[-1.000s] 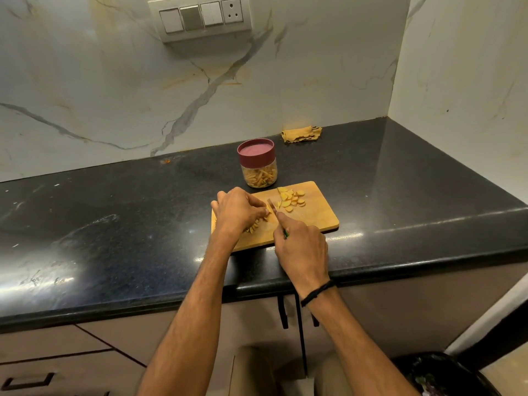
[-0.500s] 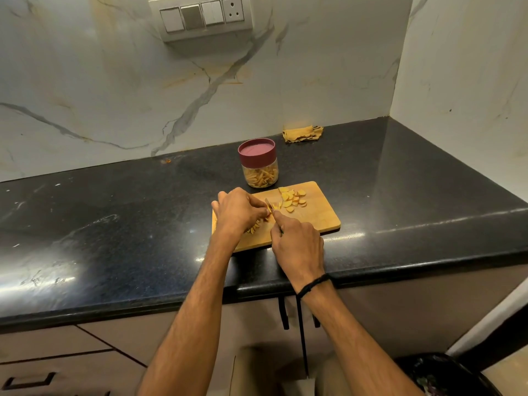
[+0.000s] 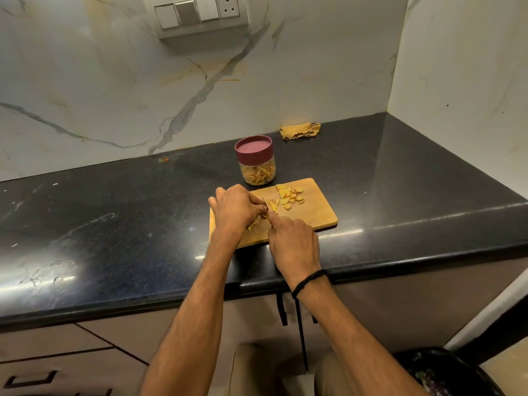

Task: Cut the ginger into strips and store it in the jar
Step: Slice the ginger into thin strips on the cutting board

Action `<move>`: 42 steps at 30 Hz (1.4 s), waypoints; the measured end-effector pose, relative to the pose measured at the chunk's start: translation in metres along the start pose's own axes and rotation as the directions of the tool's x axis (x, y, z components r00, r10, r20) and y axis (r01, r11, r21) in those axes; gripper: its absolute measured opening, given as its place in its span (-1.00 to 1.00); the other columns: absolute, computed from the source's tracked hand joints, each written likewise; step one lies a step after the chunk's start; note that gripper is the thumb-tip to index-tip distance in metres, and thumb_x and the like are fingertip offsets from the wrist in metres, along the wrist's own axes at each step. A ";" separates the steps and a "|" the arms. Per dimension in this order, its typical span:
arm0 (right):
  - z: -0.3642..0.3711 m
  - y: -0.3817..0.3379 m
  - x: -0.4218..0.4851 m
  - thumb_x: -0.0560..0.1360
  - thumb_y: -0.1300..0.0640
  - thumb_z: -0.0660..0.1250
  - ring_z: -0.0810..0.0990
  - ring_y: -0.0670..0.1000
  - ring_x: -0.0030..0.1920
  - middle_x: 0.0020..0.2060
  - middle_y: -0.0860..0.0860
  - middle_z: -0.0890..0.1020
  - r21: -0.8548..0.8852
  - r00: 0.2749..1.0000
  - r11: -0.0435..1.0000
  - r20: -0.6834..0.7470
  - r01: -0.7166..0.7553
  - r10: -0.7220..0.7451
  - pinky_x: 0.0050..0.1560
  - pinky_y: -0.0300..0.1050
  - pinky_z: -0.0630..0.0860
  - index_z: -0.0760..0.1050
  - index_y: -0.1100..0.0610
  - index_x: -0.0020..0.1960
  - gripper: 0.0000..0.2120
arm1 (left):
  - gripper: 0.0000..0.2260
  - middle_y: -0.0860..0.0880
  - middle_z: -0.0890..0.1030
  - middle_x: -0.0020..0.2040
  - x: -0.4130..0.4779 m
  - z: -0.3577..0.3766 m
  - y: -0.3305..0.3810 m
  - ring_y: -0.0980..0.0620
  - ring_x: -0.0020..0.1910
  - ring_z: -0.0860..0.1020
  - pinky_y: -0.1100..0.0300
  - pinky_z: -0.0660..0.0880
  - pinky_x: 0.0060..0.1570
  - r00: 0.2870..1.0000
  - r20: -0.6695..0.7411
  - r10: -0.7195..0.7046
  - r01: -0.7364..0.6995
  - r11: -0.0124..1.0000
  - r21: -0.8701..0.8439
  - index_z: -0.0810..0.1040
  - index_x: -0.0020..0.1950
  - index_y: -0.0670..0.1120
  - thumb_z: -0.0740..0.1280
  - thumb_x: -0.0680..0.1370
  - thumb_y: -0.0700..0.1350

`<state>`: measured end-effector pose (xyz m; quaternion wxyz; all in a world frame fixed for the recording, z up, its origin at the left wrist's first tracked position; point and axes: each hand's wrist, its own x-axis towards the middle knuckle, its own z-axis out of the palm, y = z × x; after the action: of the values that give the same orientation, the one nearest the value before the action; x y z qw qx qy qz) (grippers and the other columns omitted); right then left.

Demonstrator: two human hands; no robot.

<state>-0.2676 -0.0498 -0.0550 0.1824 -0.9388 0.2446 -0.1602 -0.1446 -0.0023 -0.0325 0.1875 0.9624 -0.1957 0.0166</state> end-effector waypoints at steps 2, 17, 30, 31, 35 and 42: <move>-0.002 0.003 -0.013 0.66 0.09 0.13 0.41 -0.02 -0.25 -0.20 -0.01 0.47 0.009 1.000 1.000 0.003 -0.009 0.009 -0.27 -0.14 0.33 0.31 -0.04 0.43 -0.66 | -0.81 0.04 0.62 0.10 -0.001 -0.001 0.001 -0.06 0.20 0.34 0.01 0.24 0.13 1.000 -0.003 -0.005 0.005 1.000 0.015 0.73 0.05 0.11 0.49 0.48 0.12; -0.014 0.011 -0.017 0.65 0.01 0.14 0.43 -0.11 -0.25 -0.18 -0.05 0.58 0.253 0.995 0.965 -0.062 -0.064 0.083 -0.26 -0.28 0.30 0.34 -0.09 0.46 -0.62 | -0.82 0.06 0.66 0.06 -0.001 0.000 -0.003 -0.04 0.19 0.35 -0.01 0.27 0.17 1.000 0.001 0.001 -0.001 0.997 -0.075 0.74 0.05 0.06 0.50 0.49 0.07; -0.003 0.005 0.001 0.66 0.01 0.10 0.39 -0.07 -0.25 -0.08 0.00 0.64 0.152 0.997 0.987 -0.058 -0.048 0.057 -0.25 -0.22 0.31 0.33 -0.11 0.46 -0.63 | -0.84 0.07 0.68 0.04 0.003 0.004 -0.006 -0.04 0.20 0.36 0.03 0.24 0.09 1.000 0.007 0.004 -0.003 0.995 -0.101 0.74 0.04 0.08 0.48 0.51 0.06; -0.003 0.004 0.001 0.67 0.01 0.10 0.39 -0.06 -0.24 -0.08 0.01 0.63 0.140 0.997 0.989 -0.050 -0.047 0.054 -0.25 -0.20 0.32 0.33 -0.11 0.46 -0.63 | -0.85 0.08 0.68 0.04 0.003 0.004 -0.006 -0.04 0.19 0.36 0.04 0.23 0.08 1.000 0.006 0.002 -0.002 0.995 -0.105 0.74 0.04 0.08 0.48 0.51 0.06; -0.002 -0.001 0.004 0.66 0.06 0.11 0.41 -0.04 -0.22 -0.16 0.00 0.57 0.087 0.999 0.995 -0.027 -0.045 0.048 -0.25 -0.15 0.34 0.38 -0.06 0.43 -0.65 | -0.85 0.07 0.68 0.01 0.003 0.005 -0.004 -0.03 0.19 0.37 0.03 0.24 0.10 1.000 -0.018 -0.010 0.008 0.995 -0.102 0.75 0.01 0.07 0.50 0.49 0.07; -0.011 0.004 -0.036 0.67 0.06 0.09 0.39 -0.02 -0.24 -0.21 -0.01 0.43 0.019 0.999 0.999 -0.006 -0.043 0.043 -0.24 -0.16 0.31 0.31 0.00 0.37 -0.71 | -0.81 0.03 0.65 0.08 -0.001 0.001 0.001 -0.06 0.22 0.35 -0.02 0.26 0.20 0.999 -0.019 -0.029 0.028 0.998 -0.048 0.74 0.05 0.05 0.50 0.49 0.07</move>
<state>-0.3035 -0.0374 -0.0549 0.1938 -0.9309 0.2638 -0.1618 -0.1459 -0.0032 -0.0335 0.2124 0.9601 -0.1806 0.0190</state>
